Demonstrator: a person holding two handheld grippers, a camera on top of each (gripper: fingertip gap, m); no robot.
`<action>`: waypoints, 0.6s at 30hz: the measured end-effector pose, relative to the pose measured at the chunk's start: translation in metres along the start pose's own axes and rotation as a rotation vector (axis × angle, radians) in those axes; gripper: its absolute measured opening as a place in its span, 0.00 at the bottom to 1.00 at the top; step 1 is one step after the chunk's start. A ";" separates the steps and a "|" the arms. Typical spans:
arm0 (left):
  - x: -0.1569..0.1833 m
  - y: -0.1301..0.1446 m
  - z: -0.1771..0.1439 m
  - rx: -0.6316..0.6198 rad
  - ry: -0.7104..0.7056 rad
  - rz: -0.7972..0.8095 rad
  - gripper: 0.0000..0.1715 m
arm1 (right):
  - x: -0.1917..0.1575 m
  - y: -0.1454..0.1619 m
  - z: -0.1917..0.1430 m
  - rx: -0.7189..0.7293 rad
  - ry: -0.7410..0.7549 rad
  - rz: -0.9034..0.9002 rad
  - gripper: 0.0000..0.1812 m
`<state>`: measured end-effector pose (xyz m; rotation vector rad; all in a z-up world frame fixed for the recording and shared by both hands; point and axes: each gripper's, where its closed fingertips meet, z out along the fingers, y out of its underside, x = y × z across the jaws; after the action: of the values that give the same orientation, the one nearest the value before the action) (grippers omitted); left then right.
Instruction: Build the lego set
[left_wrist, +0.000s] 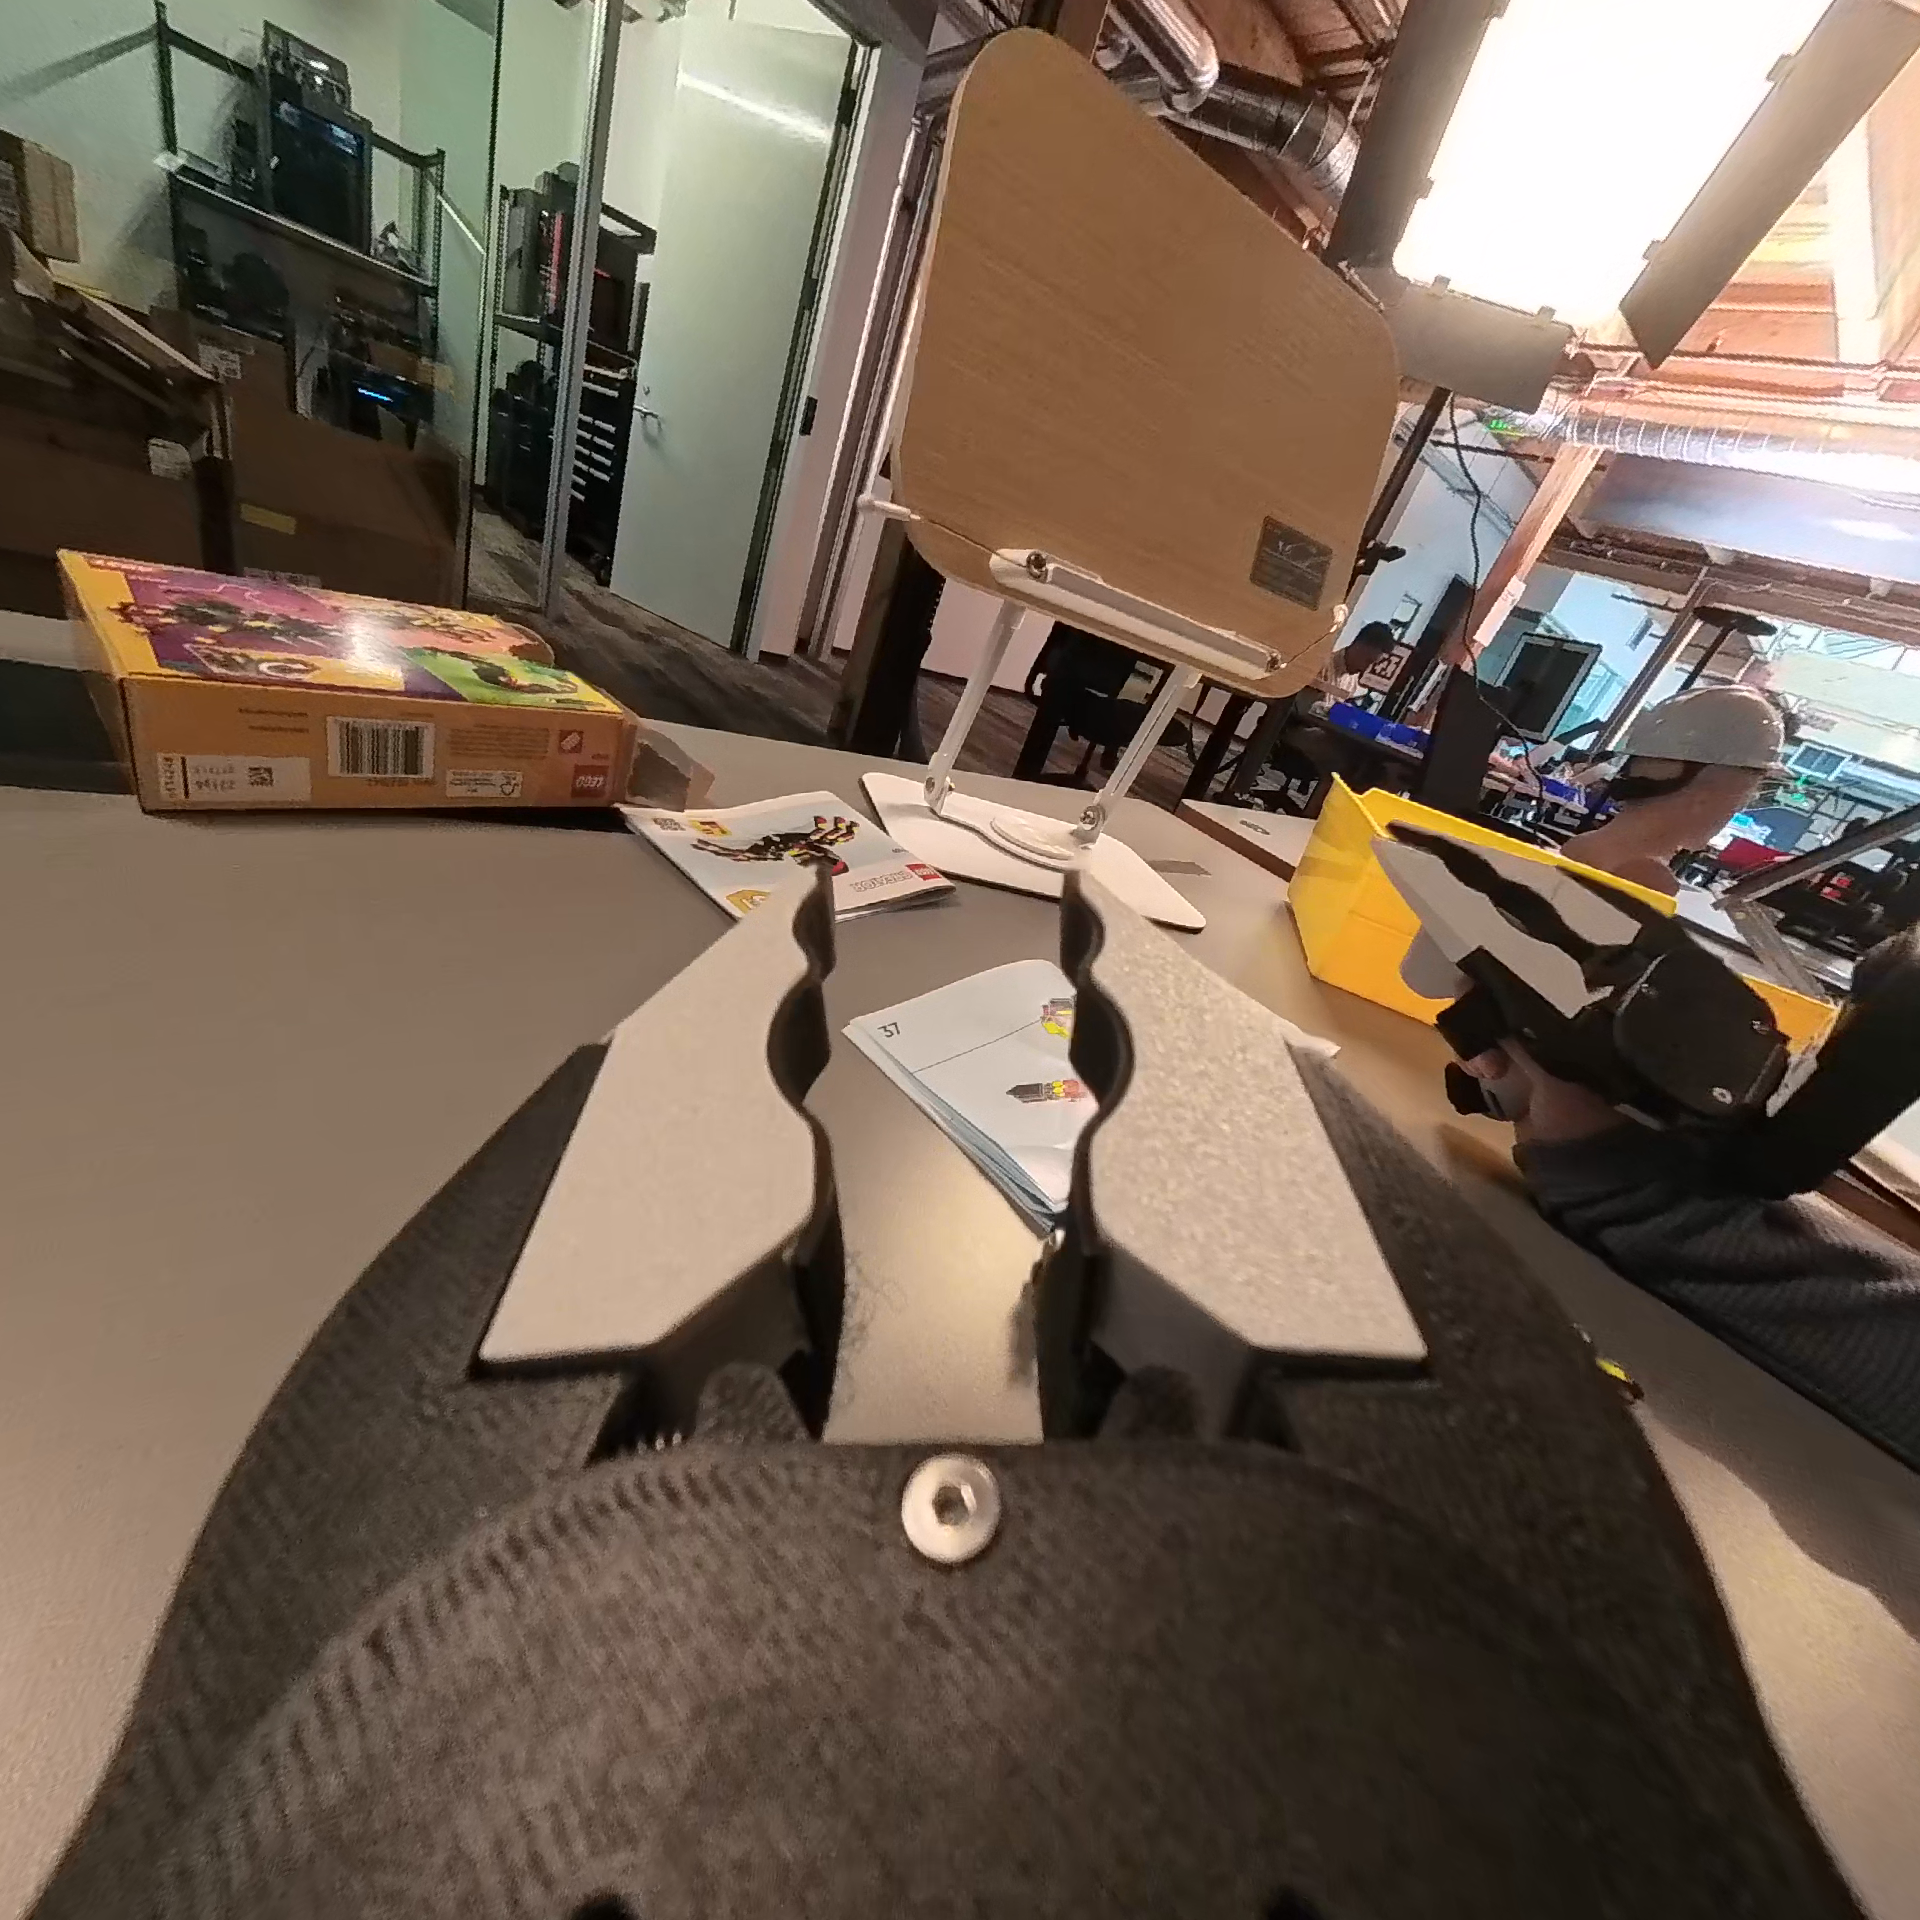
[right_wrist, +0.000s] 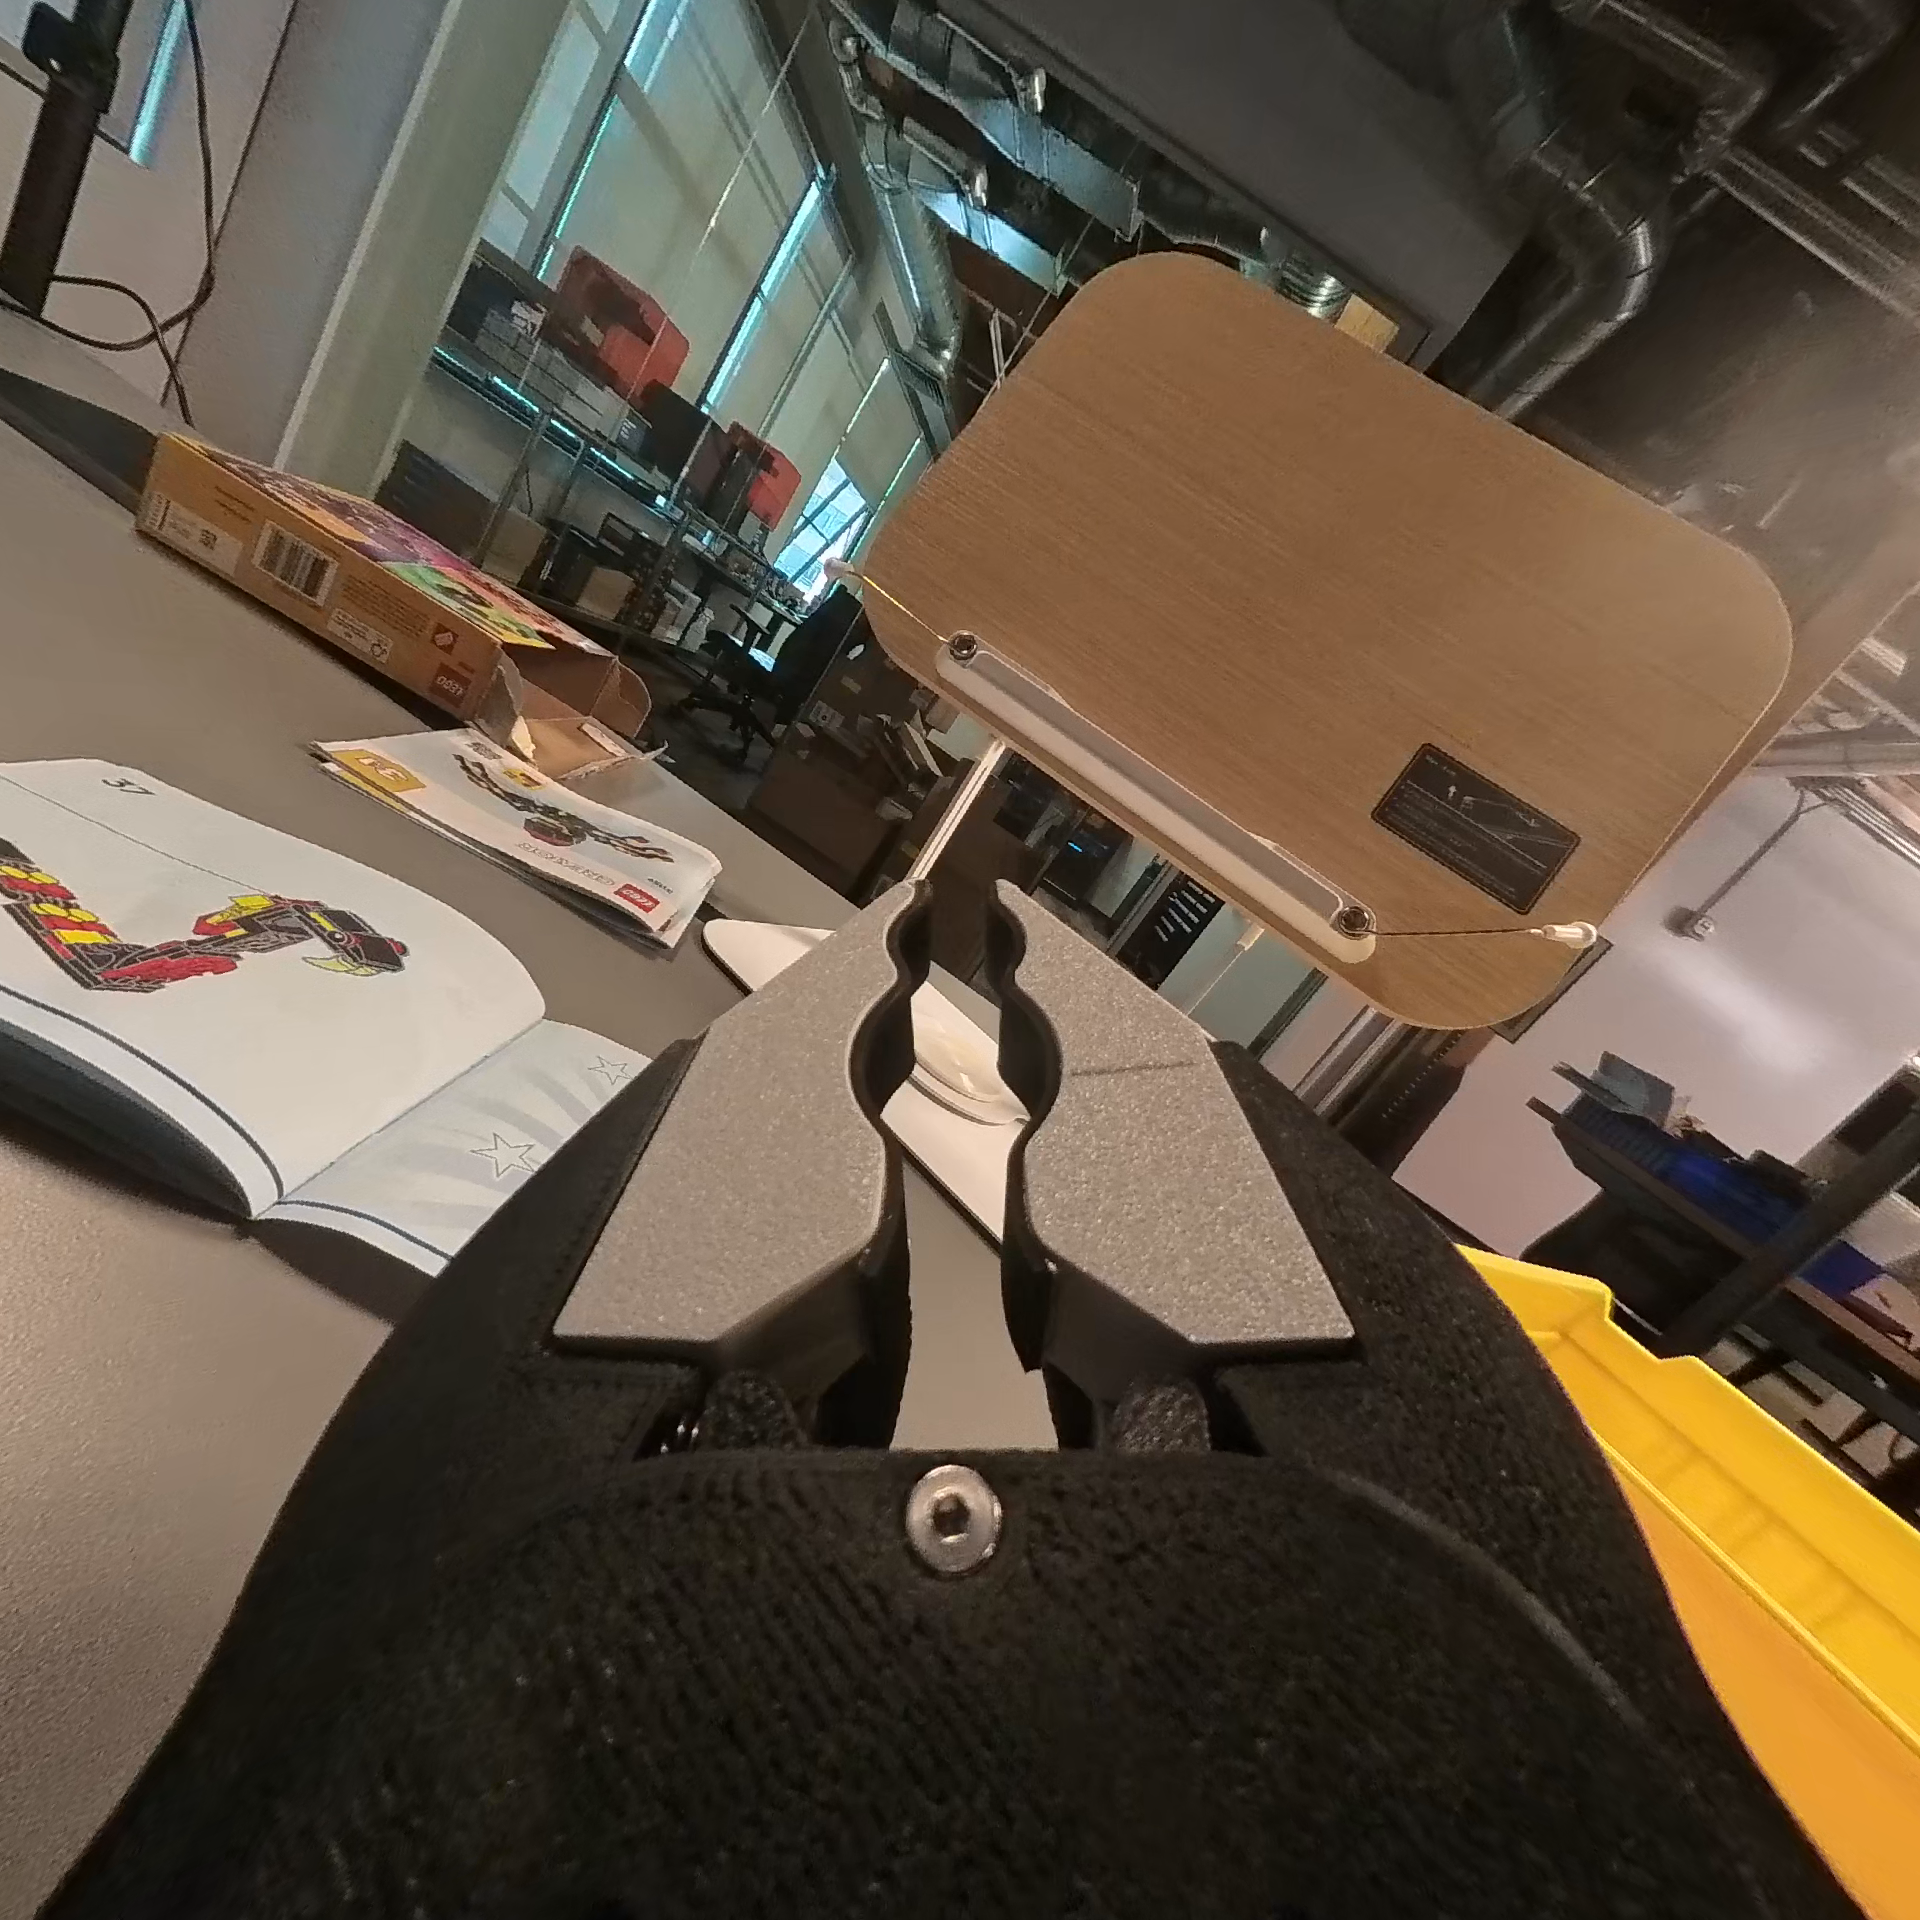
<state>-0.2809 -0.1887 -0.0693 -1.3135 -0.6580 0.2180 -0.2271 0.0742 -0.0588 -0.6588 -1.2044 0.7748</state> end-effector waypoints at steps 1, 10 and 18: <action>0.002 0.001 0.000 -0.014 0.005 0.004 0.24 | 0.000 0.000 0.000 -0.001 0.000 0.001 0.04; 0.028 0.080 -0.001 -0.653 0.165 0.072 0.22 | -0.001 0.003 0.001 -0.010 -0.014 0.042 0.04; 0.031 0.113 -0.012 -0.858 0.154 0.242 0.15 | 0.002 0.006 0.002 -0.020 -0.007 0.076 0.04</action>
<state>-0.2258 -0.1533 -0.1666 -2.2142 -0.4639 0.0169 -0.2297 0.0792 -0.0617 -0.7220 -1.2004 0.8296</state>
